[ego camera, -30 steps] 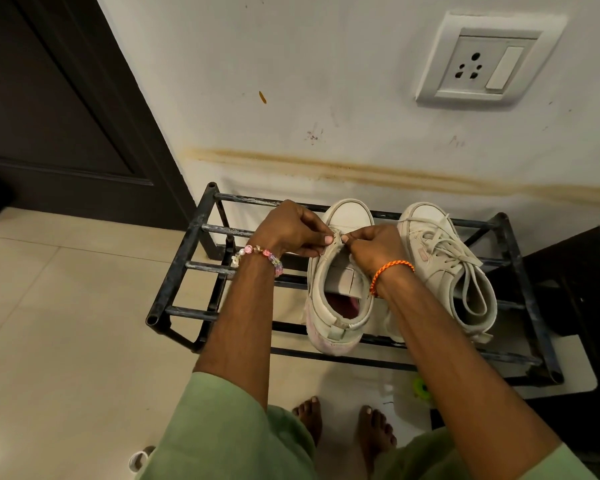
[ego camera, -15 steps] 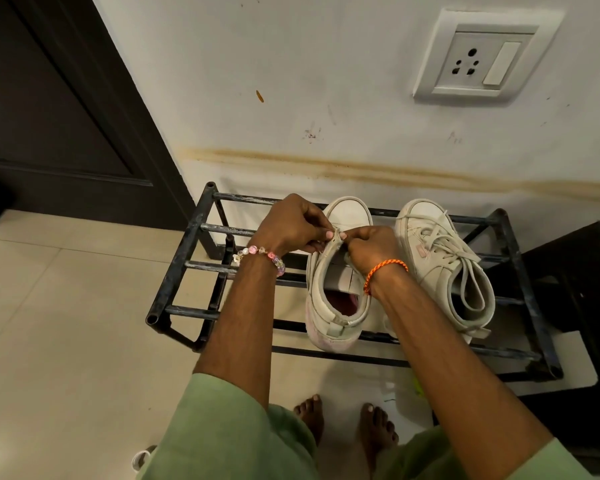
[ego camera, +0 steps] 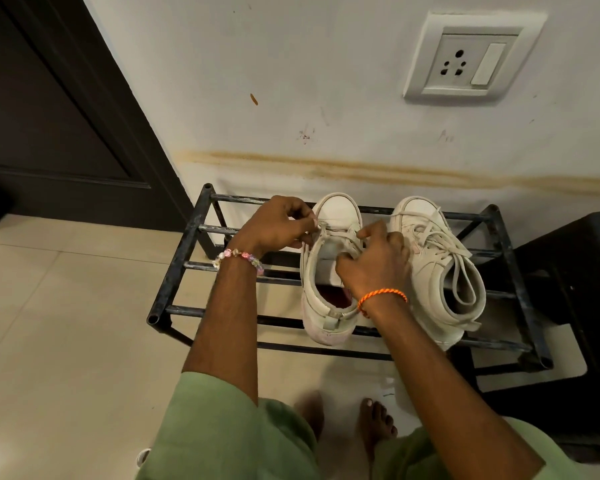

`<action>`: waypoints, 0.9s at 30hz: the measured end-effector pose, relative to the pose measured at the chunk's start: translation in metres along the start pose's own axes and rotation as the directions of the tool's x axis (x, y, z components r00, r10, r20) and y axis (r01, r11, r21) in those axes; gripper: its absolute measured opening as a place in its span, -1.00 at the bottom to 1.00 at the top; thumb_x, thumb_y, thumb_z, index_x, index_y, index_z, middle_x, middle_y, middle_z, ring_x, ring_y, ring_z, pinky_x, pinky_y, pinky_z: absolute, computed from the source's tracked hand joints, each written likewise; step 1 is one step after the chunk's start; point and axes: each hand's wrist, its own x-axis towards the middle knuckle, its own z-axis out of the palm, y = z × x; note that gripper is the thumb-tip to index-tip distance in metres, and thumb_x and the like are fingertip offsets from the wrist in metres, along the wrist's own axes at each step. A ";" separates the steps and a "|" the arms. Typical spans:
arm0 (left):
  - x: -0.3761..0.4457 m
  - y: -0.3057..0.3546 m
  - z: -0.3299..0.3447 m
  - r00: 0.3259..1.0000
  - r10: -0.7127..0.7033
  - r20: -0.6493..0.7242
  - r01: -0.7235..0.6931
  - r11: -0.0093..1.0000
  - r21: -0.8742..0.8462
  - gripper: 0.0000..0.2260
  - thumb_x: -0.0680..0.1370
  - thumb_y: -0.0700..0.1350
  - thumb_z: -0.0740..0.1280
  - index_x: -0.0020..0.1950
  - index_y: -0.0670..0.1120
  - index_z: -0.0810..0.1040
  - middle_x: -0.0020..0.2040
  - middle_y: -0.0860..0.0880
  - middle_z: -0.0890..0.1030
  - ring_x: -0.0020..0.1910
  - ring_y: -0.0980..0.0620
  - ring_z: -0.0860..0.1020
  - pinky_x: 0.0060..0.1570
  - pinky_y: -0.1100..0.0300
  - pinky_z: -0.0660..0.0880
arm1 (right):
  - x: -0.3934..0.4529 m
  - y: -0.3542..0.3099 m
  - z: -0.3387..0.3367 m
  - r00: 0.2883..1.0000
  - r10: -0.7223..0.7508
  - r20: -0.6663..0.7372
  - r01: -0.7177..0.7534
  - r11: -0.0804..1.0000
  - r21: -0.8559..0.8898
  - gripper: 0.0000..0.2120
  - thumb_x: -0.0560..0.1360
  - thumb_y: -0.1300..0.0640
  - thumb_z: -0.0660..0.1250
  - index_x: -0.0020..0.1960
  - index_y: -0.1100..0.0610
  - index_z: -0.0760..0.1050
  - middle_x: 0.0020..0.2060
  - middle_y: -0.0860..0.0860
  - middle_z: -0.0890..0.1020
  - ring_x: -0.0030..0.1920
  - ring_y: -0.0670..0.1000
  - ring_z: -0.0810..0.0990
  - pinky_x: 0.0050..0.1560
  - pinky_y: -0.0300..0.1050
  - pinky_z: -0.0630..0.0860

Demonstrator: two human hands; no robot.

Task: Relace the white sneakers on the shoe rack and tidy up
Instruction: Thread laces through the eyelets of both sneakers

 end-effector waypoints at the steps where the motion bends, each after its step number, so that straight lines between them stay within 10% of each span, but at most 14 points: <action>1: 0.000 0.000 -0.002 1.000 0.009 -0.006 -0.009 1.000 0.010 -0.94 0.55 -0.22 0.33 -0.12 -0.13 0.57 -0.15 -0.07 0.64 -0.31 0.14 0.63 -0.24 0.29 0.58 | -0.004 0.003 0.000 1.000 -0.013 -0.013 0.013 1.000 0.002 -0.65 0.39 0.18 0.34 0.16 0.13 0.38 0.18 0.14 0.39 0.23 0.19 0.36 0.13 -0.05 0.32; 9: -0.006 0.018 -0.010 0.998 0.020 -0.066 -0.032 0.981 -0.193 -0.91 0.58 -0.23 0.27 -0.10 -0.14 0.52 -0.10 -0.08 0.66 -0.16 0.03 0.67 -0.16 0.15 0.60 | -0.007 0.009 -0.004 0.999 -0.034 -0.012 0.035 0.999 0.033 -0.72 0.42 0.32 0.33 0.11 0.22 0.40 0.09 0.13 0.45 0.05 0.13 0.47 -0.15 -0.21 0.26; 16: -0.017 0.041 -0.035 0.935 0.088 -0.344 -0.288 0.757 -0.587 -0.85 0.61 -0.24 0.20 -0.13 -0.12 0.47 -0.22 -0.03 0.67 -0.22 -0.02 0.67 -0.14 0.18 0.59 | -0.006 0.010 -0.004 1.000 -0.012 -0.005 0.012 0.996 0.084 -0.76 0.38 0.35 0.30 0.04 0.24 0.42 0.03 0.16 0.49 0.03 0.14 0.47 -0.15 -0.16 0.31; 22: -0.005 0.018 -0.005 0.995 -0.088 -0.042 0.095 0.973 0.209 -0.87 0.55 -0.11 0.33 0.03 -0.11 0.60 -0.16 -0.04 0.57 -0.32 0.12 0.47 -0.20 0.19 0.46 | -0.005 0.003 -0.003 1.000 -0.009 -0.011 0.010 0.998 0.055 -0.69 0.41 0.26 0.35 0.13 0.27 0.42 0.07 0.19 0.52 0.09 0.18 0.49 -0.17 -0.17 0.28; 27: 0.003 0.015 0.017 0.997 -0.006 -0.071 0.028 0.949 0.313 -0.87 0.44 -0.10 0.48 -0.11 -0.16 0.69 -0.17 -0.14 0.68 -0.19 0.03 0.58 0.03 0.07 0.53 | -0.001 0.004 0.000 1.000 -0.026 -0.008 0.026 0.998 0.051 -0.64 0.42 0.21 0.36 0.18 0.28 0.40 0.12 0.21 0.52 0.13 0.21 0.49 -0.07 -0.10 0.39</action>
